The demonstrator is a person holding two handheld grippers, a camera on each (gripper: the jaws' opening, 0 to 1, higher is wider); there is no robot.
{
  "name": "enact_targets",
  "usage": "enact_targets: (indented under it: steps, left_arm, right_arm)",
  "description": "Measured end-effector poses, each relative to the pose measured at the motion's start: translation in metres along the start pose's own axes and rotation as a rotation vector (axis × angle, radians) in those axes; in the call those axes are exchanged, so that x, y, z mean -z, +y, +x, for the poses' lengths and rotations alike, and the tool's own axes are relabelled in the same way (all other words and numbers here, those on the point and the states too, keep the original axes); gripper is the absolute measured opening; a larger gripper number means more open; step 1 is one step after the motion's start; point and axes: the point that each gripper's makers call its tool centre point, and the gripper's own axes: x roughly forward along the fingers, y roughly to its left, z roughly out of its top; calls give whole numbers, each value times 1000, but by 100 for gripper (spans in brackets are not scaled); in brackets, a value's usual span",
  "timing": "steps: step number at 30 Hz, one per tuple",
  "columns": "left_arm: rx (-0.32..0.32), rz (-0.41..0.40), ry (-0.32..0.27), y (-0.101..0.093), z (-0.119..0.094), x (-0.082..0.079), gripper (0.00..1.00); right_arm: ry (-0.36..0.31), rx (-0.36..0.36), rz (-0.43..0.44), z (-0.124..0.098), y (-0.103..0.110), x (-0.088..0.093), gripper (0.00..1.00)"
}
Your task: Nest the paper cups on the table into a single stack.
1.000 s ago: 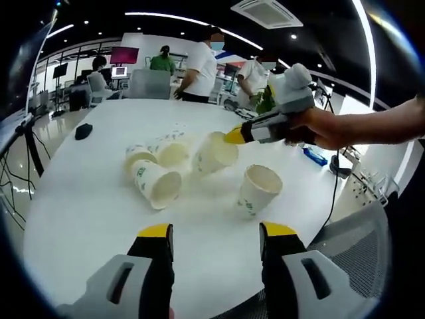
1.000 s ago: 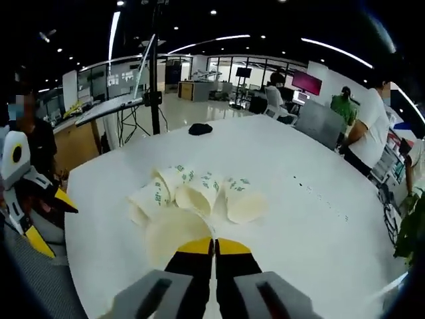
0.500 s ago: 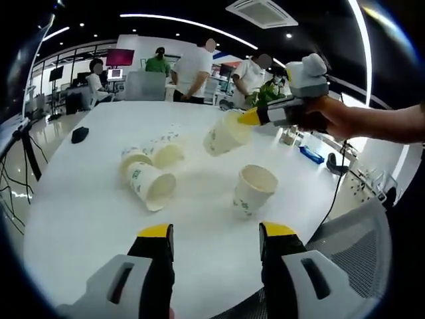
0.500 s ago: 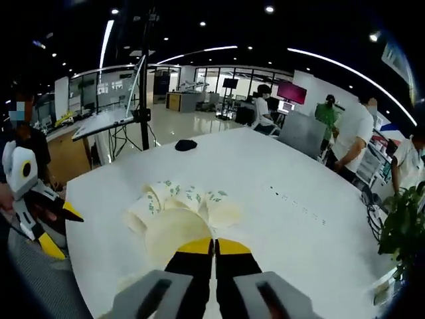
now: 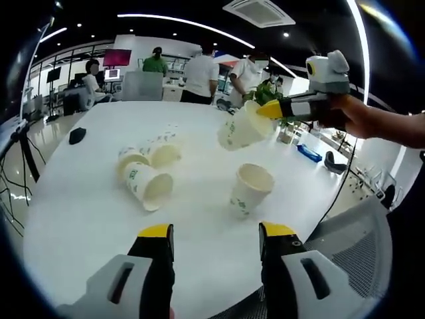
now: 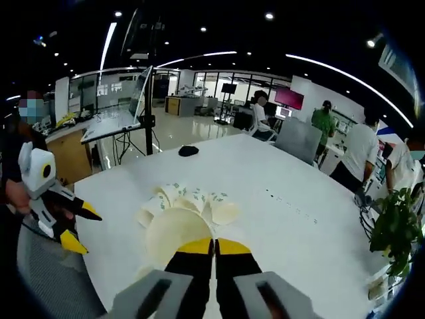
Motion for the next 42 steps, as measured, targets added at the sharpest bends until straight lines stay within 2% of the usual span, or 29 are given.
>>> enact_targets:
  steps: [10,17,31,42]
  left_arm:
    - [4,0,6,0,1,2,51]
    - [3,-4,6,0,0,2,50]
    - [2,-1,15,1,1,4,50]
    - [4,-2,14,1,2,4,50]
  right_arm:
    - [20,-34,-54,-19,20,5,0]
    - [51,-60,-65,-26,30,19,0]
    - [70,-76,-46,-23,44,28,0]
    - [87,-80,-21,-16,46,34,0]
